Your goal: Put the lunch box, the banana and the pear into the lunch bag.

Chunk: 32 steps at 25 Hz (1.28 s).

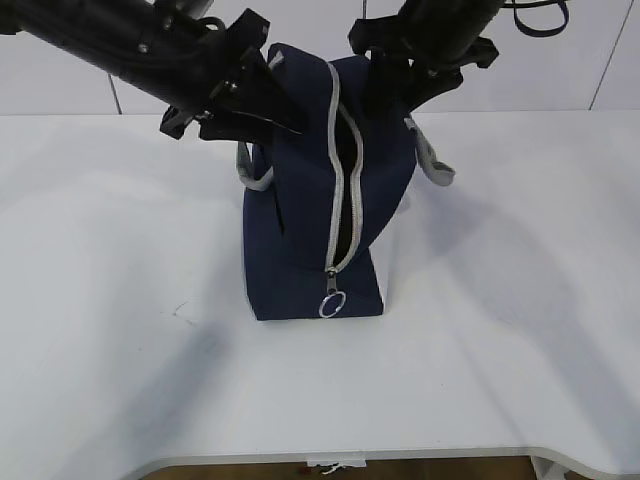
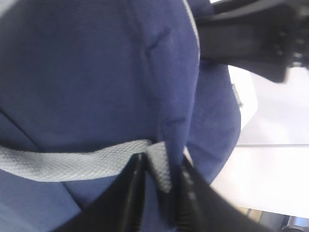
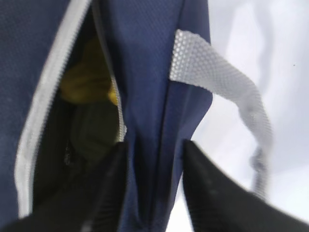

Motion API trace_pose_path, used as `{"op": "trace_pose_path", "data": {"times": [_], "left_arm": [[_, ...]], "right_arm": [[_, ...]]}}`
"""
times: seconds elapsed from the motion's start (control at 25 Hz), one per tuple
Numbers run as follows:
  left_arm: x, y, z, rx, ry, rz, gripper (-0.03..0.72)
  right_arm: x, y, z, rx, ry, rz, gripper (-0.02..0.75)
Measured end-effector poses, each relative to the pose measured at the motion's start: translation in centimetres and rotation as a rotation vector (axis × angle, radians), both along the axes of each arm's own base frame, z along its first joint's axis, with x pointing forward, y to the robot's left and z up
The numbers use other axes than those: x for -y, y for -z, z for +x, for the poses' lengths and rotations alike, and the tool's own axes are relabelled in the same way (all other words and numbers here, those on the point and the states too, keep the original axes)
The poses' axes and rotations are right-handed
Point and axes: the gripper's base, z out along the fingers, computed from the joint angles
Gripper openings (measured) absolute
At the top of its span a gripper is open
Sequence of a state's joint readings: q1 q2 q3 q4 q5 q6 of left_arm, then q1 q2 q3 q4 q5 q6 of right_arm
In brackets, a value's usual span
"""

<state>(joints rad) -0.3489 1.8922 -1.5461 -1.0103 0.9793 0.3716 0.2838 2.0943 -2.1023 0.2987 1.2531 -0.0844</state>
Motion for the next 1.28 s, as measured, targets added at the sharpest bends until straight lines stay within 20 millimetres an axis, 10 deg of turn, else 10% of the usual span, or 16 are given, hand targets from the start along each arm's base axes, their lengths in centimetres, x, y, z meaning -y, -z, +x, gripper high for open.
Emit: {"op": "trace_pose_path", "data": {"times": [0.56, 1.0, 1.28], "left_arm": [[-4.8, -3.2, -1.3, -0.052, 0.049, -0.013, 0.355], [-7.9, -6.6, -5.3, 0.113, 0.016, 0.475, 0.356], [-9.0, -9.5, -8.1, 0.225, 0.0, 0.562, 0.354]], "right_arm": [[1.6, -9.1, -5.8, 0.182, -0.003, 0.065, 0.427], [4.3, -10.0, -15.4, 0.126, 0.002, 0.063, 0.427], [4.6, -10.2, -16.6, 0.118, 0.018, 0.074, 0.428]]}}
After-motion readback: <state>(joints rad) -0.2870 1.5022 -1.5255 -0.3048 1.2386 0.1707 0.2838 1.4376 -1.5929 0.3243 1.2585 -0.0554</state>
